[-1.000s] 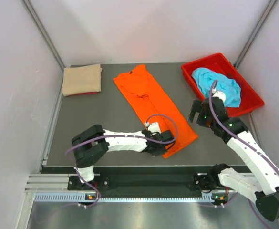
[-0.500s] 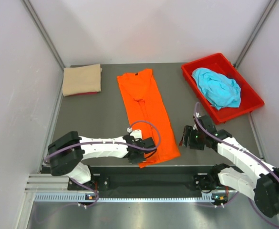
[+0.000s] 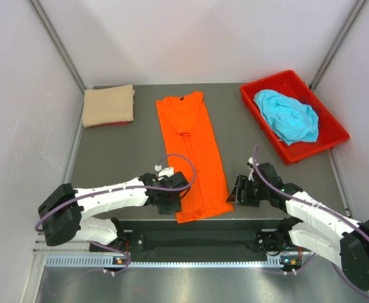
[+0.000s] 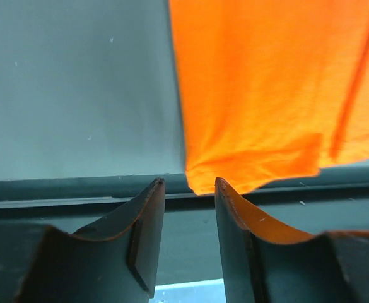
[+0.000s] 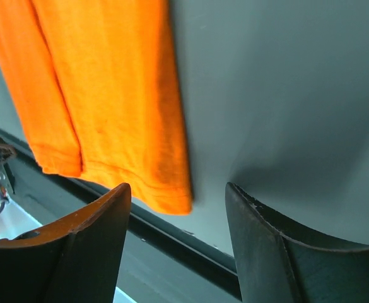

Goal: Fold and stack the t-shirts
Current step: Fold the tshirt

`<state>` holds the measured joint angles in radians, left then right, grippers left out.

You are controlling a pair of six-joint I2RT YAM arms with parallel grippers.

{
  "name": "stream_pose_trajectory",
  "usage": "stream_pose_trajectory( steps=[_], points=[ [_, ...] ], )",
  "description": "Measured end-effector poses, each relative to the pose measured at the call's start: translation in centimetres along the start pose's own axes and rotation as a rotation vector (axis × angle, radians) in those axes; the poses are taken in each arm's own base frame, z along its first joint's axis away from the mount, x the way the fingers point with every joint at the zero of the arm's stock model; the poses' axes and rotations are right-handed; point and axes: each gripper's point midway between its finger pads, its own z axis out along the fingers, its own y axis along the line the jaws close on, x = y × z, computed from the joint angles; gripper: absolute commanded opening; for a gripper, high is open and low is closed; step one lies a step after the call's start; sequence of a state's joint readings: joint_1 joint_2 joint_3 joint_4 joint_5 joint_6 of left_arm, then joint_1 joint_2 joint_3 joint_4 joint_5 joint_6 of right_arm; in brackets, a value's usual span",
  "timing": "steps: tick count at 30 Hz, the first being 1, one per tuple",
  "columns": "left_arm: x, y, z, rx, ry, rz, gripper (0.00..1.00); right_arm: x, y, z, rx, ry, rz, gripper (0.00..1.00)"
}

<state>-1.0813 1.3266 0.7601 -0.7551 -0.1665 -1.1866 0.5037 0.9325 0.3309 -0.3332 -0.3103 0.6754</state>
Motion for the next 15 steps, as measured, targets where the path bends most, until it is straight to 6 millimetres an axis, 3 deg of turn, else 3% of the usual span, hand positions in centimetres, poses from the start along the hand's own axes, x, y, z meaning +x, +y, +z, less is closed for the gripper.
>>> stream_pose_trajectory(
  steps=[6,9,10,13,15],
  points=[
    [-2.6,0.2,-0.9,0.069,0.010,-0.057,0.46,1.0,1.2,0.8,-0.038,0.020,-0.023,0.53],
    [-3.7,1.0,-1.1,0.086,-0.006,-0.104,0.49,1.6,1.6,1.2,-0.030,0.031,-0.041,0.42],
    [-3.6,1.3,-1.1,0.092,-0.004,-0.108,0.49,1.7,1.7,1.4,-0.026,0.032,-0.044,0.33],
    [-2.3,1.8,-0.9,0.126,0.022,-0.114,0.50,2.2,1.5,1.8,0.008,0.032,-0.042,0.18],
    [-1.2,2.0,-0.6,0.154,0.051,-0.122,0.50,2.5,1.5,1.9,0.023,0.028,-0.039,0.13]
  ],
)
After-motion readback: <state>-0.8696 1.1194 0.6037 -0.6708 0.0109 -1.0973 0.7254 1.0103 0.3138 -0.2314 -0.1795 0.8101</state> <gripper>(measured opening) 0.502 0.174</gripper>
